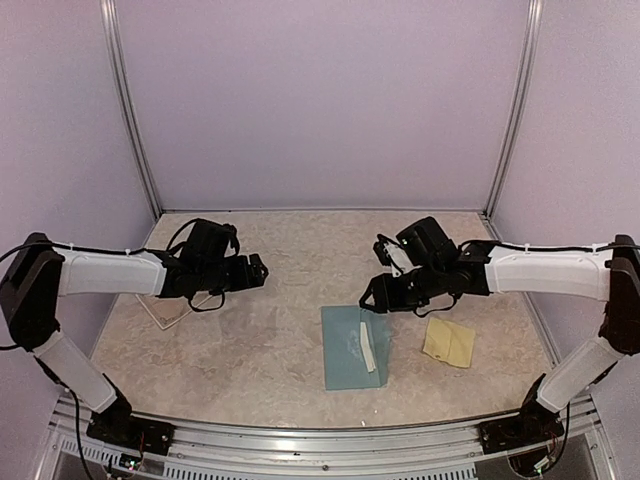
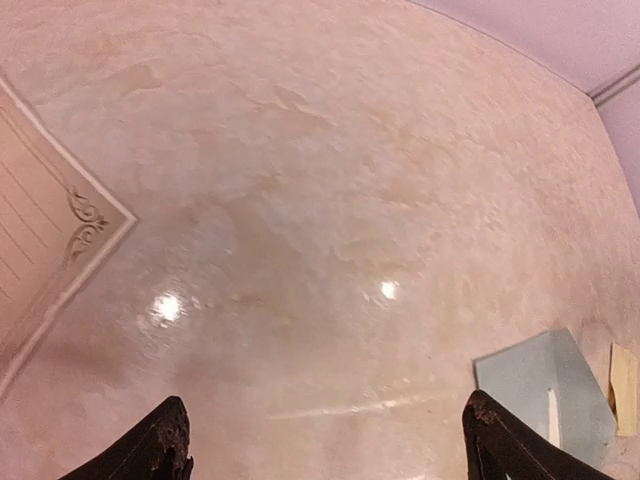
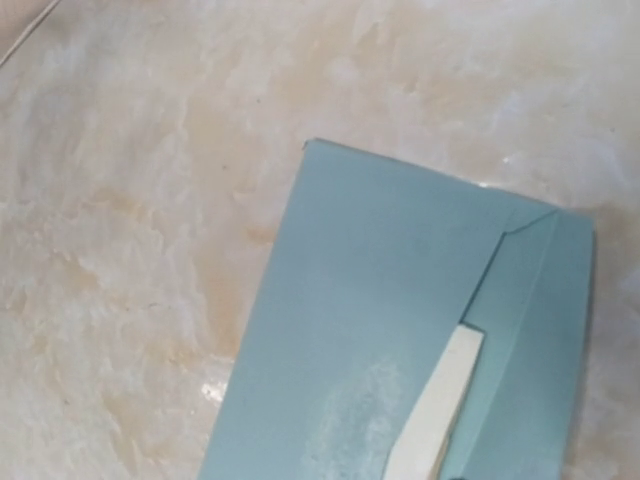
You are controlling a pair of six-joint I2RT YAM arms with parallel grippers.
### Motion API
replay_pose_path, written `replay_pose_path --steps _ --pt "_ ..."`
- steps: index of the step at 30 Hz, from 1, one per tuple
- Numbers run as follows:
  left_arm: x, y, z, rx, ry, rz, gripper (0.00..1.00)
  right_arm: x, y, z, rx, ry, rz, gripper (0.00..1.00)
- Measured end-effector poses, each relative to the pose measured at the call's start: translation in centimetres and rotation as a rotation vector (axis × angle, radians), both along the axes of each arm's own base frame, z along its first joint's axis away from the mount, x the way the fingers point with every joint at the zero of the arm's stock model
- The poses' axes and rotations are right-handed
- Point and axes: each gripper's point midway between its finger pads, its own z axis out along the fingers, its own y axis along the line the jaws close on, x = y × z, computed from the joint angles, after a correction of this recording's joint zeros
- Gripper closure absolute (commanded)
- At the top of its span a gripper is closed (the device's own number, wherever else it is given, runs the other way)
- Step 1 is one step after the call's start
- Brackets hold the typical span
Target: Place the letter into the envelope and seal it
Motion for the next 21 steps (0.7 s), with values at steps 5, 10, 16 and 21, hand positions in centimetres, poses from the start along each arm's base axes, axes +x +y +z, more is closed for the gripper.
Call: replay_pose_path --steps 5,10,16,21 --pt "3.4 6.7 -0.7 0.032 0.010 0.145 0.09 -0.6 0.2 -0.6 0.015 0.007 0.032 0.50" --pt "4.6 10.3 -2.0 0.048 0.038 0.213 0.08 -0.7 0.6 -0.1 0.042 -0.014 0.059 0.50" --pt "4.8 11.2 -5.9 0.103 0.104 0.209 0.08 -0.5 1.0 1.3 0.074 -0.059 0.078 0.50" --pt "4.8 10.8 -7.9 0.121 0.128 0.185 0.08 -0.6 1.1 1.7 0.087 -0.069 0.088 0.50"
